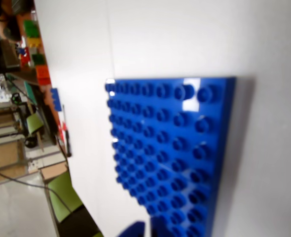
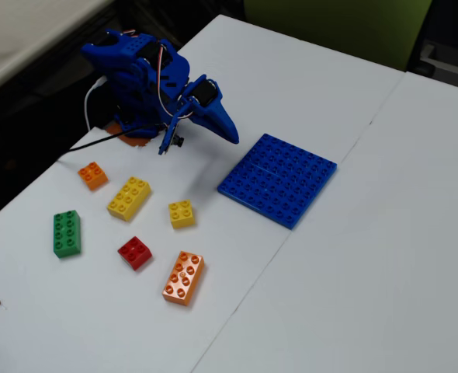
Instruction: Pick up the 2x2 orange block and go up the 8x8 blue block.
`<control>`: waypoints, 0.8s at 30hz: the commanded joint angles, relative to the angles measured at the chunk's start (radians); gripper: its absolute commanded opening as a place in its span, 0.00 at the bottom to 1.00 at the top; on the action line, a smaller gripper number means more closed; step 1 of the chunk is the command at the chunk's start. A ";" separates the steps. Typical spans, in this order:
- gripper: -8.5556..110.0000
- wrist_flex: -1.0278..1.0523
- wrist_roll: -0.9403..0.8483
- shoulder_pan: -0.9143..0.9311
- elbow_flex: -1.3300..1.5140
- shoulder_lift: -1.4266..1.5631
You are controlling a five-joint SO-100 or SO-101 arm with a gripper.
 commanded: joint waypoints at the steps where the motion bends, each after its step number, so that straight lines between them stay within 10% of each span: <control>1: 0.07 0.000 -0.002 -0.006 0.041 0.043; 24: 0.07 0.002 -0.216 0.006 -0.225 -0.130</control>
